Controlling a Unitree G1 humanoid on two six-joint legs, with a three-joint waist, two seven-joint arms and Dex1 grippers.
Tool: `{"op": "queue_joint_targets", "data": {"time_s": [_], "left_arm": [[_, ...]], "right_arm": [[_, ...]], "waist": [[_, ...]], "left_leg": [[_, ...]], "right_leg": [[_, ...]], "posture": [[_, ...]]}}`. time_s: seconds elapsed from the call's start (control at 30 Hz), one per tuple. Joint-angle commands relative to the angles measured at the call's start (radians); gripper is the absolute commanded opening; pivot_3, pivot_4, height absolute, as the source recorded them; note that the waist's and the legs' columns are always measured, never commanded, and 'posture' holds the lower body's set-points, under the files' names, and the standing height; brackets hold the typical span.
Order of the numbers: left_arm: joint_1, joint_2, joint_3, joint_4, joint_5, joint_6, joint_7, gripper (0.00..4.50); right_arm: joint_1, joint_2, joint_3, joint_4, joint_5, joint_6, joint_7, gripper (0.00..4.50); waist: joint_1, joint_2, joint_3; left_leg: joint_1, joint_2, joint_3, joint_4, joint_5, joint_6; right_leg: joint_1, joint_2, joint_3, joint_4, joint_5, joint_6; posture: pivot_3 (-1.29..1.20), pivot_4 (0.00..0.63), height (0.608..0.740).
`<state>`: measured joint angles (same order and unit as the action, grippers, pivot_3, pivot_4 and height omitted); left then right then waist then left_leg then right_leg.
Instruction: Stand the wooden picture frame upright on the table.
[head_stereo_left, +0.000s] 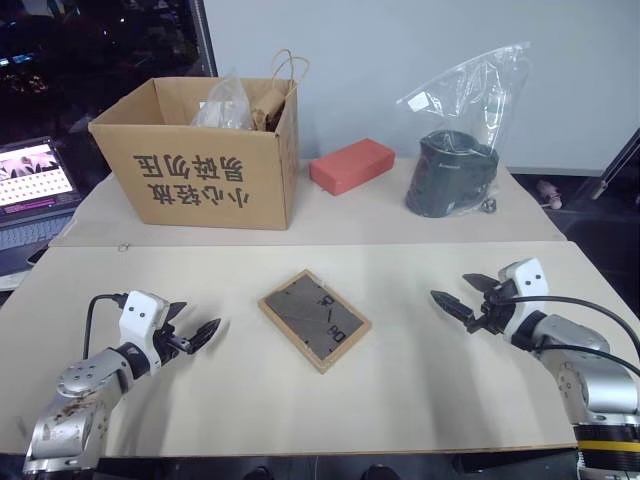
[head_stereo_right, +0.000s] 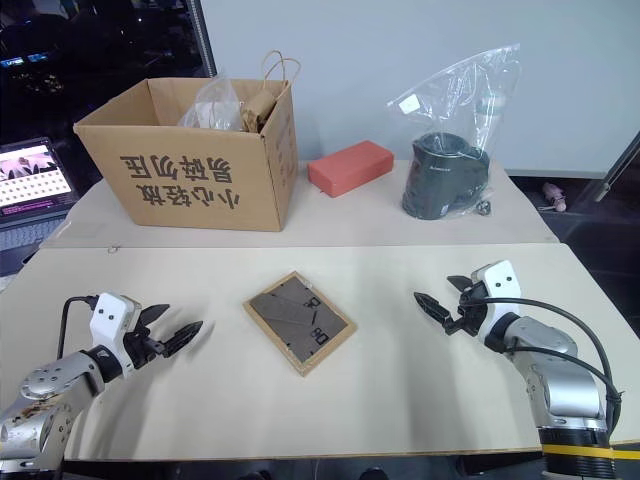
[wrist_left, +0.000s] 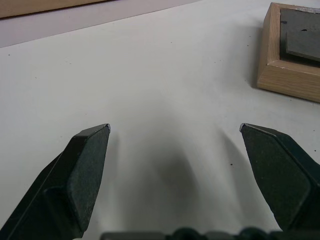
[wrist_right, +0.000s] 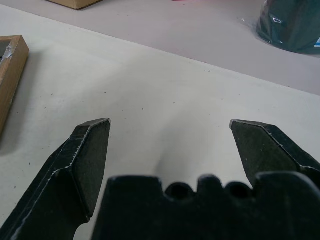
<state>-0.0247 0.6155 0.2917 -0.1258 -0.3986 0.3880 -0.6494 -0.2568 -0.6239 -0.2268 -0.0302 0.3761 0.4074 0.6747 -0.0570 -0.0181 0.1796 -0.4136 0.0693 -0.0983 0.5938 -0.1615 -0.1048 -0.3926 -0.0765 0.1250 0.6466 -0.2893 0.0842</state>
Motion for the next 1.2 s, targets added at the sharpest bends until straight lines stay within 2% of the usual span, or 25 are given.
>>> {"op": "queue_joint_targets", "data": {"time_s": [0.03, 0.07, 0.1, 0.17, 0.2, 0.37, 0.5, 0.57, 0.77, 0.83, 1.0, 1.2], "left_arm": [[-0.009, 0.051, 0.039, -0.033, -0.054, 0.017, -0.069, 4.50], [-0.011, 0.071, 0.055, -0.037, -0.094, 0.042, -0.112, 4.50], [-0.013, 0.082, 0.066, -0.041, -0.122, 0.060, -0.136, 4.24], [0.002, 0.089, 0.056, -0.056, -0.136, 0.076, -0.147, 3.75], [0.018, 0.091, 0.047, -0.070, -0.133, 0.081, -0.147, 3.34], [0.058, 0.094, 0.050, -0.149, -0.153, 0.161, -0.108, 1.52], [0.100, 0.119, -0.021, -0.257, -0.137, 0.243, -0.095, 0.04], [0.098, 0.109, -0.076, -0.291, -0.114, 0.275, -0.059, 0.00], [-0.053, -0.020, -0.328, -0.227, 0.035, 0.272, 0.064, 0.00], [-0.107, -0.060, -0.374, -0.180, 0.076, 0.264, 0.089, 0.00], [-0.177, -0.108, -0.434, -0.124, 0.106, 0.260, 0.077, 0.00], [-0.162, -0.034, -0.444, -0.073, 0.133, 0.217, -0.010, 0.00]], "right_arm": [[-0.050, -0.054, -0.001, -0.052, 0.018, 0.030, 0.041, 4.47], [-0.088, -0.083, 0.021, -0.065, 0.027, 0.054, 0.079, 4.47], [-0.121, -0.108, 0.050, -0.071, 0.025, 0.067, 0.118, 4.49], [-0.170, -0.152, 0.130, -0.061, -0.011, 0.067, 0.192, 3.96], [-0.203, -0.155, 0.163, -0.034, -0.042, 0.051, 0.196, 3.72], [-0.339, -0.100, 0.247, 0.102, -0.118, -0.022, 0.196, 1.97], [-0.387, -0.066, 0.319, 0.192, -0.187, -0.072, 0.216, 0.61], [-0.402, -0.040, 0.371, 0.242, -0.235, -0.115, 0.222, 0.07], [-0.391, 0.063, 0.451, 0.309, -0.289, -0.178, 0.240, 0.07], [-0.375, 0.080, 0.457, 0.294, -0.288, -0.174, 0.250, 0.07], [-0.258, 0.057, 0.466, 0.115, -0.220, -0.069, 0.328, 0.07], [-0.100, 0.020, 0.431, -0.181, -0.135, 0.115, 0.311, 0.07]], "waist": [[-0.001, 0.000, 0.000], [-0.005, 0.000, 0.001], [-0.011, 0.001, 0.002], [-0.016, 0.001, 0.002], [-0.016, 0.001, 0.002], [-0.014, -0.004, 0.003], [-0.003, -0.006, 0.004], [-0.004, -0.006, 0.004], [0.000, -0.006, 0.004], [0.002, -0.006, 0.004], [0.018, -0.005, 0.003], [0.011, -0.005, 0.003]], "left_leg": [[0.000, 0.000, 0.000, 0.000, 0.000, 0.000], [0.000, 0.000, 0.000, 0.000, 0.000, 0.000], [-0.001, 0.000, 0.000, 0.001, 0.000, 0.000], [-0.001, 0.000, 0.000, 0.001, 0.001, -0.001], [0.000, 0.000, 0.000, 0.001, 0.001, -0.001], [0.005, 0.000, 0.000, 0.000, 0.000, 0.000], [0.001, 0.000, -0.001, 0.001, 0.000, 0.000], [0.000, 0.000, -0.001, 0.001, 0.000, 0.000], [0.001, 0.000, -0.002, 0.002, 0.000, -0.001], [0.001, -0.001, -0.003, 0.004, 0.000, -0.001], [0.001, -0.001, -0.004, 0.005, 0.000, -0.001], [0.003, -0.001, -0.005, 0.005, 0.000, -0.001]], "right_leg": [[0.000, 0.000, 0.000, 0.000, 0.000, 0.000], [0.000, 0.000, 0.000, 0.000, 0.000, 0.000], [-0.001, 0.000, 0.000, 0.001, 0.000, 0.000], [-0.002, 0.000, 0.000, 0.001, 0.000, 0.001], [-0.001, 0.000, 0.000, 0.001, 0.000, 0.002], [0.003, 0.000, 0.000, 0.000, -0.001, 0.002], [0.002, -0.001, -0.001, 0.000, 0.001, -0.002], [0.001, 0.000, -0.001, 0.000, 0.002, -0.003], [0.003, 0.000, -0.001, 0.001, 0.002, -0.003], [0.003, 0.000, -0.002, 0.001, 0.002, -0.003], [0.005, 0.000, -0.003, 0.001, 0.003, -0.002], [0.006, 0.000, -0.003, 0.001, 0.002, -0.002]], "posture": [[0.00, 0.150, 0.740], [0.00, 0.150, 0.740], [0.00, 0.150, 0.740], [0.00, 0.150, 0.740], [0.00, 0.150, 0.740], [0.00, 0.150, 0.740], [0.00, 0.150, 0.740], [0.00, 0.150, 0.740], [0.00, 0.150, 0.740], [0.00, 0.150, 0.740], [0.00, 0.150, 0.740], [0.00, 0.150, 0.740]]}}
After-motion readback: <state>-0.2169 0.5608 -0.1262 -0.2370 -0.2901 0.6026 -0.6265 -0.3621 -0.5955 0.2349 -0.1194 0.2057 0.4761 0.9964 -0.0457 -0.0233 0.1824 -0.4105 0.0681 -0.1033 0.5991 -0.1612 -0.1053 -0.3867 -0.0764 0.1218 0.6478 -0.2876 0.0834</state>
